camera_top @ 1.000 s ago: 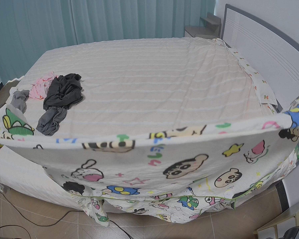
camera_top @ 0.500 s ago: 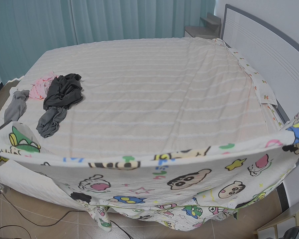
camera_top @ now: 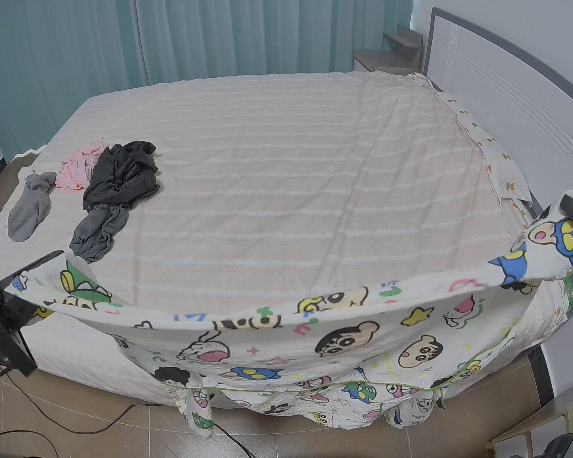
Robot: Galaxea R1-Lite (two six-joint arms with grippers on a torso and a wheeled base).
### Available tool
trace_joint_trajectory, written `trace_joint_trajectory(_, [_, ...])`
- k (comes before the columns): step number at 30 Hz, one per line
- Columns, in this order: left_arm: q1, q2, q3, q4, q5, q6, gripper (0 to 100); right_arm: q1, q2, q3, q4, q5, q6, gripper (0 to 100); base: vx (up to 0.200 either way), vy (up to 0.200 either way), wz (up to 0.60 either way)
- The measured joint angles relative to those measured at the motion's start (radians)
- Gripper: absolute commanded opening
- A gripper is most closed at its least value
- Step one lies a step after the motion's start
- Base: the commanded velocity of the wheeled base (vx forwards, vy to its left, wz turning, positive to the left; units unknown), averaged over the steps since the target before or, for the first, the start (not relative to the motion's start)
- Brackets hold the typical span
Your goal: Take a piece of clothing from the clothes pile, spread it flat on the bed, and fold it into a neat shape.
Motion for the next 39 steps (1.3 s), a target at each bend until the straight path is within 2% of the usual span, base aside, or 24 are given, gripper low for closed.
trace_joint_trajectory(12, [0.039,0.245,-0.097,-0.008,0.009,-0.036,0,-0.127,0.124,-0.024,-0.019,0.007,0.005,0,0.000,0.000,0.00])
trace_joint_trajectory(17, [0.072,0.354,-0.175,-0.010,0.009,-0.087,0,-0.179,0.185,-0.054,-0.036,0.009,0.004,0,0.200,0.000,0.00])
trace_joint_trajectory(27, [0.137,0.508,-0.269,-0.012,0.010,-0.098,0,-0.221,0.321,-0.111,-0.150,0.010,0.004,0,0.200,0.000,0.00])
trace_joint_trajectory(39, [0.148,0.679,-0.384,-0.012,0.015,-0.098,0,-0.265,0.484,-0.181,-0.178,0.009,0.004,0,0.200,0.000,0.00])
